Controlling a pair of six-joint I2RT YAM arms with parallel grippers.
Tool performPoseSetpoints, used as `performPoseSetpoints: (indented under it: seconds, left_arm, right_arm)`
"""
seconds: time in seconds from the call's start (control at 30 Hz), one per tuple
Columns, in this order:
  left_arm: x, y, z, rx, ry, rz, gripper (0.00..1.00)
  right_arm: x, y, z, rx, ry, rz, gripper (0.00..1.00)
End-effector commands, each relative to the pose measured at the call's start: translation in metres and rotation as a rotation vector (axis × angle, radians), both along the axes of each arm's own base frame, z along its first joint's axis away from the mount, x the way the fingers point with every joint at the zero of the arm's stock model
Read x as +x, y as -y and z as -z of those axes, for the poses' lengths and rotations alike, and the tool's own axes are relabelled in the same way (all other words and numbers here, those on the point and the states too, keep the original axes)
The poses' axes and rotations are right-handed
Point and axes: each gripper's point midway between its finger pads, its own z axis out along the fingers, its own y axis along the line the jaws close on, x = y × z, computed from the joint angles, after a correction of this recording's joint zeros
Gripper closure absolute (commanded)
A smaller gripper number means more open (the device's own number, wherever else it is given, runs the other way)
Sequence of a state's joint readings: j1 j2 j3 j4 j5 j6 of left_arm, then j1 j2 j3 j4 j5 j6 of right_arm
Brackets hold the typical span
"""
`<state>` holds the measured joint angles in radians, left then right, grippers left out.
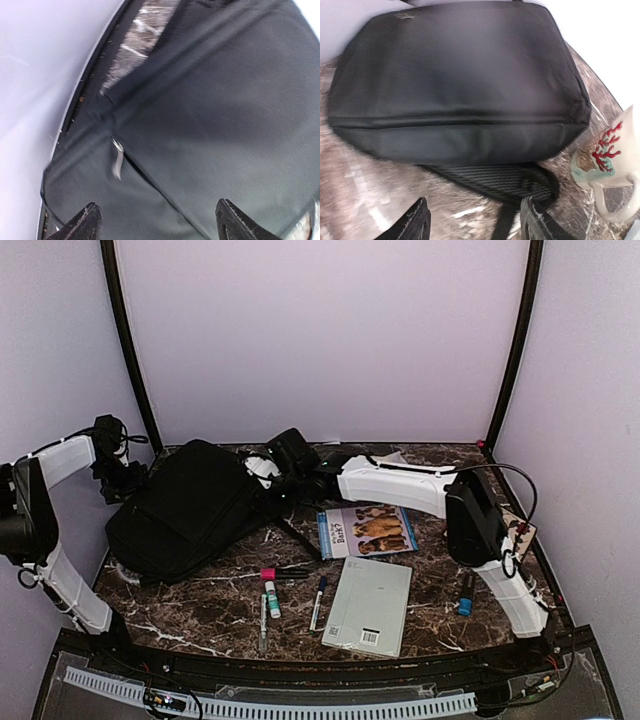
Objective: Pack the student bag
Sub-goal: Rotate the student bag at the center of the board.
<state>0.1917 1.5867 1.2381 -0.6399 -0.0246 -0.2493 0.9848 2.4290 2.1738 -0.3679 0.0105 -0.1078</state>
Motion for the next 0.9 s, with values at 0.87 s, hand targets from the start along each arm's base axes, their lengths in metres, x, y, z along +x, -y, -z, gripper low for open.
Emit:
performPoseSetpoints:
  seconds: [0.87]
  left_arm:
    - [-0.002, -0.016, 0.077, -0.197, -0.22, -0.03, 0.24]
  right_arm:
    - [-0.085, 0.005, 0.051, -0.012, -0.241, -0.145, 0.46]
